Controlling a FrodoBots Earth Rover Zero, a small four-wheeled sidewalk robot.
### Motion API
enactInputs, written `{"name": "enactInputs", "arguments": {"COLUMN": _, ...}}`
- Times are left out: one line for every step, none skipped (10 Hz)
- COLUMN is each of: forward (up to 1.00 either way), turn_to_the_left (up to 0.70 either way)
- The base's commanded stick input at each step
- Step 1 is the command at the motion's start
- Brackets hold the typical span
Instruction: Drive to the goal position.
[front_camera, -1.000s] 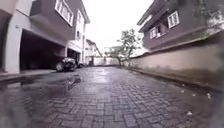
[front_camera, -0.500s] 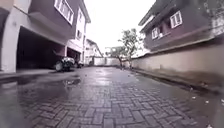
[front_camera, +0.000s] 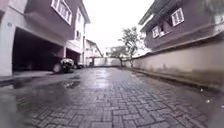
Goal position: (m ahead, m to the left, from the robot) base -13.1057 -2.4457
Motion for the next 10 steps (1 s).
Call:
{"name": "enactInputs", "arguments": {"forward": 0.7, "turn_to_the_left": 0.0}}
{"name": "enactInputs", "arguments": {"forward": 0.7, "turn_to_the_left": 0.0}}
{"name": "enactInputs", "arguments": {"forward": 0.7, "turn_to_the_left": 0.0}}
{"name": "enactInputs", "arguments": {"forward": 0.7, "turn_to_the_left": 0.0}}
{"name": "enactInputs", "arguments": {"forward": 0.7, "turn_to_the_left": 0.0}}
{"name": "enactInputs", "arguments": {"forward": 0.7, "turn_to_the_left": 0.0}}
{"name": "enactInputs", "arguments": {"forward": 0.7, "turn_to_the_left": 0.0}}
{"name": "enactInputs", "arguments": {"forward": 0.7, "turn_to_the_left": 0.0}}
{"name": "enactInputs", "arguments": {"forward": 0.7, "turn_to_the_left": 0.0}}
{"name": "enactInputs", "arguments": {"forward": 0.7, "turn_to_the_left": 0.0}}
